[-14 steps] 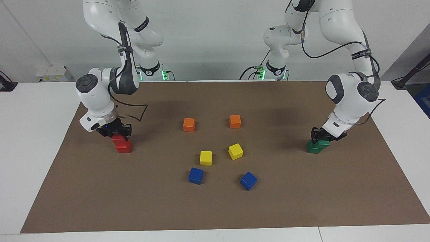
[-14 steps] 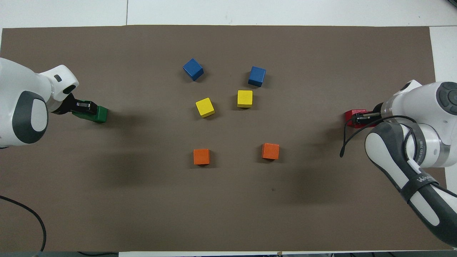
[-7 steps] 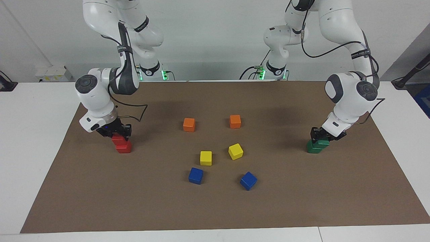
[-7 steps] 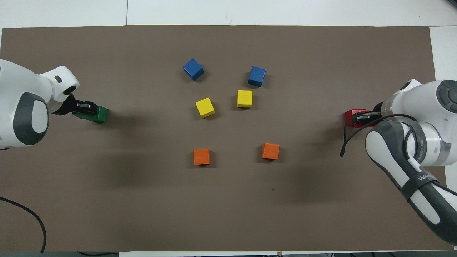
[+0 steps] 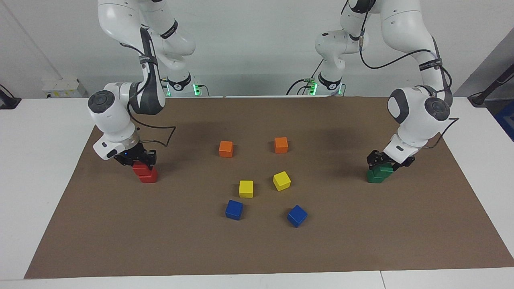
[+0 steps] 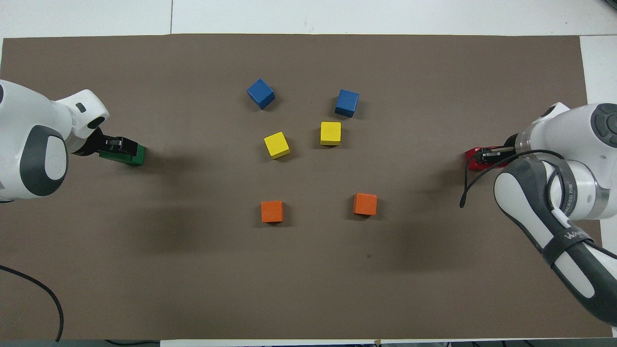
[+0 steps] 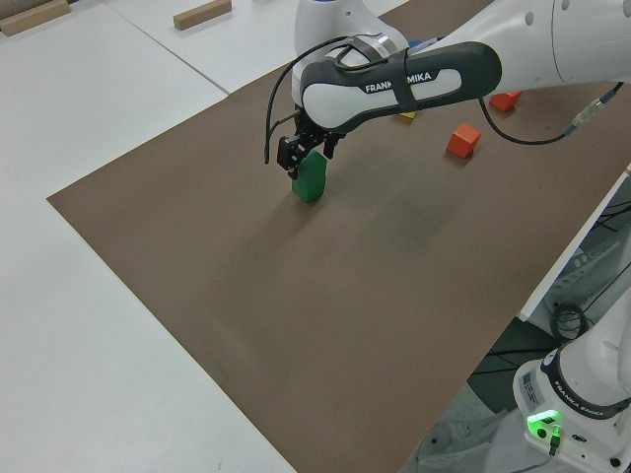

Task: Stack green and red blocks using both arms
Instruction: 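Open both grippers and draw them back from the stacks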

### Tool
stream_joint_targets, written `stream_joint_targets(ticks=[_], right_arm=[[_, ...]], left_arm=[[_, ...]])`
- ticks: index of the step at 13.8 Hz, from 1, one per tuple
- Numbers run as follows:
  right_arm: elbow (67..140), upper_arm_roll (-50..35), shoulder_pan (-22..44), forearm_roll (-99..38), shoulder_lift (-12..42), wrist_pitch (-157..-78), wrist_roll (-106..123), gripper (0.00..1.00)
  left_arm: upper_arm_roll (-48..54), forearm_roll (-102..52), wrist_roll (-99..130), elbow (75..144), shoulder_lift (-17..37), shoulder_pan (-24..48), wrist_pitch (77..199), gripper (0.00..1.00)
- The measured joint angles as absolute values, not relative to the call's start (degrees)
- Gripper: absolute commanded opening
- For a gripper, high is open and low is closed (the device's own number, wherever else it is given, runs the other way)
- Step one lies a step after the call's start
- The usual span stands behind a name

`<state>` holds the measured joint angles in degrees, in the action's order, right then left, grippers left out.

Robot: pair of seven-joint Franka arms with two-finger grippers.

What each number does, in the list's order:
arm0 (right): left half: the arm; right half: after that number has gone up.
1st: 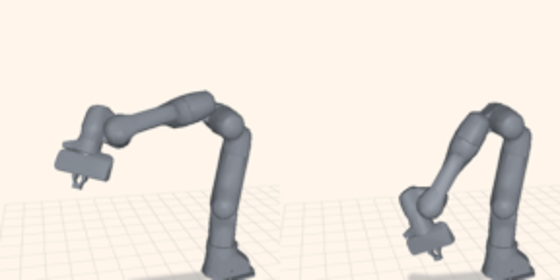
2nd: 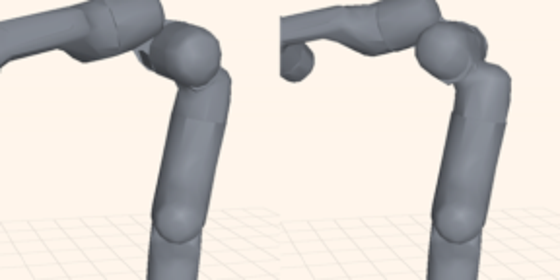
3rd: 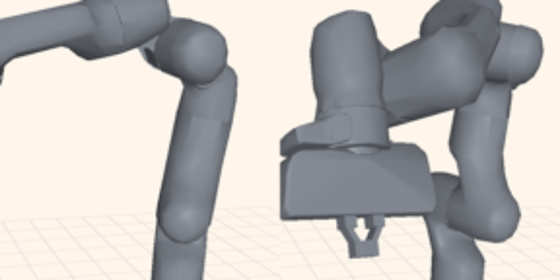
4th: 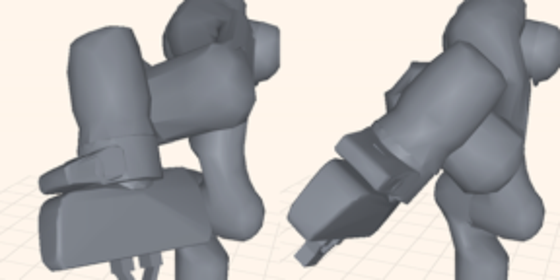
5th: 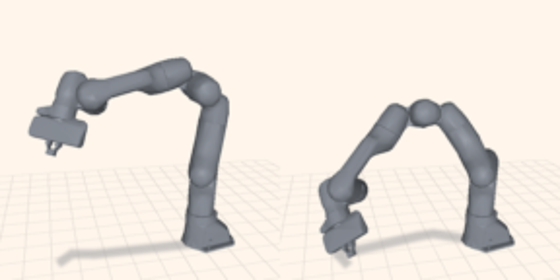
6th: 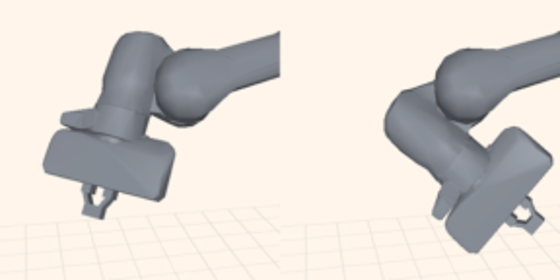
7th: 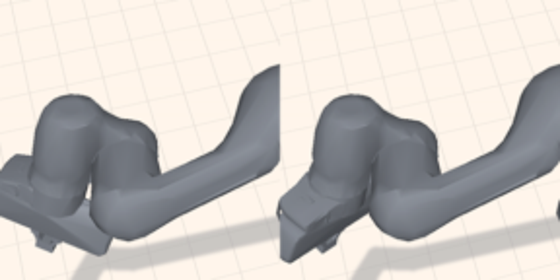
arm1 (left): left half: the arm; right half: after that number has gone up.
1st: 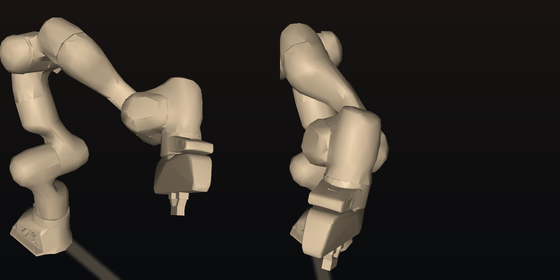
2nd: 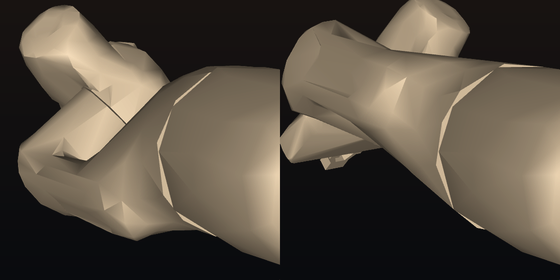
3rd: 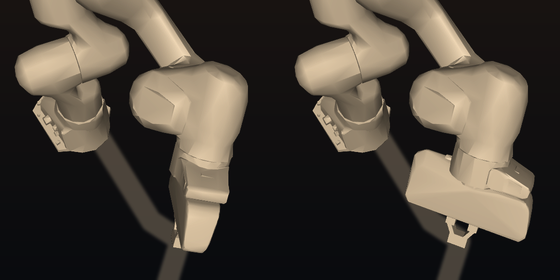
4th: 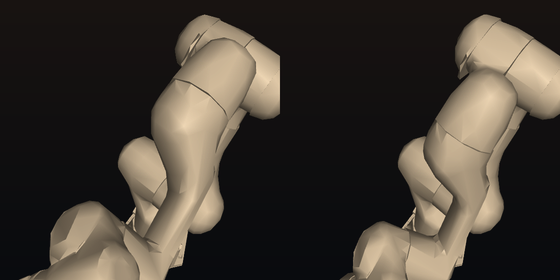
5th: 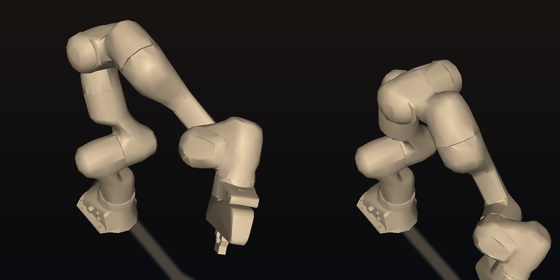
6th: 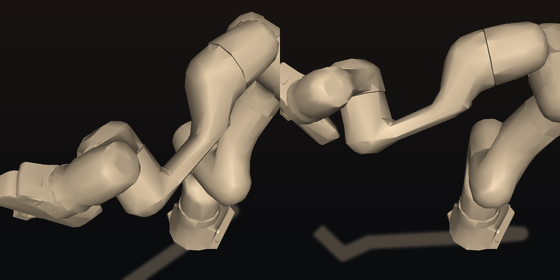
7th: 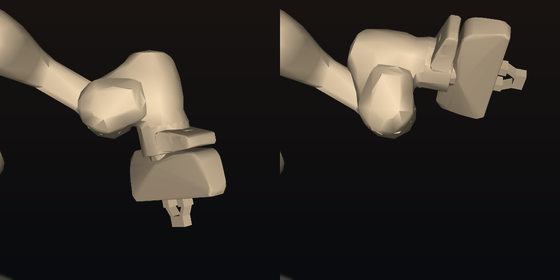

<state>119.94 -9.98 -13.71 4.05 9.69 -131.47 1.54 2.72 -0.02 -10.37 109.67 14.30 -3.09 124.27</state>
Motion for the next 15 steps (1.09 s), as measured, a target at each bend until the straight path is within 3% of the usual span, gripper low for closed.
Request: stream_joint_targets(ticks=[7, 14, 15], right_arm=[[119.4, -10.16, -13.67, 4.04, 10.49, -131.36, 1.54, 0.0], [119.14, -10.16, -13.67, 4.04, 10.69, -131.25, 1.54, 0.0], [119.12, -10.16, -13.67, 4.04, 10.7, -131.24, 1.54, 0.17]], left_arm=[[2.55, -0.05, -10.36, 102.3, 8.75, -3.18, 112.95, 1.0], [2.14, -0.07, -10.06, 100.82, -0.43, -3.31, 103.2, 1.0], [2.14, -0.07, -9.33, 100.62, -1.32, -3.31, 101.48, 1.0]])
